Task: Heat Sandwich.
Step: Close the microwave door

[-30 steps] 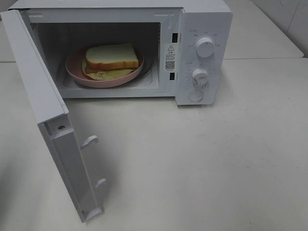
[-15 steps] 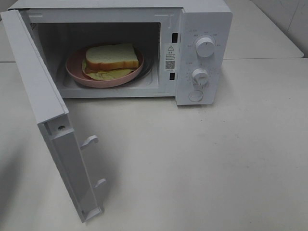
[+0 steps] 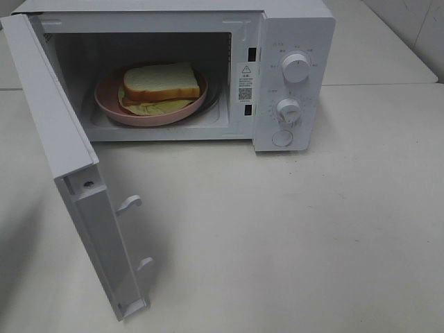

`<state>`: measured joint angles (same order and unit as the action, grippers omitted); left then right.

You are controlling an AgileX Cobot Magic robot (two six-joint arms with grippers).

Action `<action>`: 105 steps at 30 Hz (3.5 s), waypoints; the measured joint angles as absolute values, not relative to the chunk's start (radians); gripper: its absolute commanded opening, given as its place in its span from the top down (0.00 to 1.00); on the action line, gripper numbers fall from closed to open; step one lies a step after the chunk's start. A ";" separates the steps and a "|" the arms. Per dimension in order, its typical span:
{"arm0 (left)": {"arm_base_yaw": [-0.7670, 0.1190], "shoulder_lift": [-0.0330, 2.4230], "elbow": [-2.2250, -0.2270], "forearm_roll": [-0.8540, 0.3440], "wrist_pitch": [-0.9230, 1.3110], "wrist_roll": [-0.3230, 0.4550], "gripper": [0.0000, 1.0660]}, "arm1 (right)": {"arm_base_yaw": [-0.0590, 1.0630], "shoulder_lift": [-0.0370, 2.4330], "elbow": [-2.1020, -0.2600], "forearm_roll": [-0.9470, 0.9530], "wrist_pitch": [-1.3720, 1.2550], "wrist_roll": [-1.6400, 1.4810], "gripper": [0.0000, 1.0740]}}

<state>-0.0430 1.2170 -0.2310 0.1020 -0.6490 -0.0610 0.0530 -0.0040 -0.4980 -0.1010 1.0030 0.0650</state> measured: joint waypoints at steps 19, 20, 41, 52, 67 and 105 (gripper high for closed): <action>-0.060 1.432 -0.296 0.302 -0.838 -0.190 1.00 | 0.053 -0.004 -0.498 -0.101 1.003 0.065 0.30; -0.073 1.439 -0.300 0.302 -0.841 -0.190 1.00 | 0.053 -0.004 -0.498 -0.101 1.003 0.065 0.30; -0.415 1.576 -0.371 -0.070 -0.884 0.000 1.00 | 0.053 -0.004 -0.498 -0.101 1.002 0.065 0.30; -0.561 1.676 -0.506 -0.236 -0.892 0.083 1.00 | 0.053 -0.004 -0.498 -0.101 1.002 0.065 0.30; -0.673 1.850 -0.762 -0.369 -0.880 0.121 1.00 | 0.053 -0.004 -0.498 -0.101 1.001 0.065 0.30; -0.700 2.023 -1.072 -0.344 -0.702 0.174 1.00 | 0.053 -0.004 -0.498 -0.101 1.001 0.065 0.30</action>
<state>-0.7000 2.0230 -1.0720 -0.3440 -0.7020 0.1740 0.0530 -0.0040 -0.4980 -0.1010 1.0010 0.0650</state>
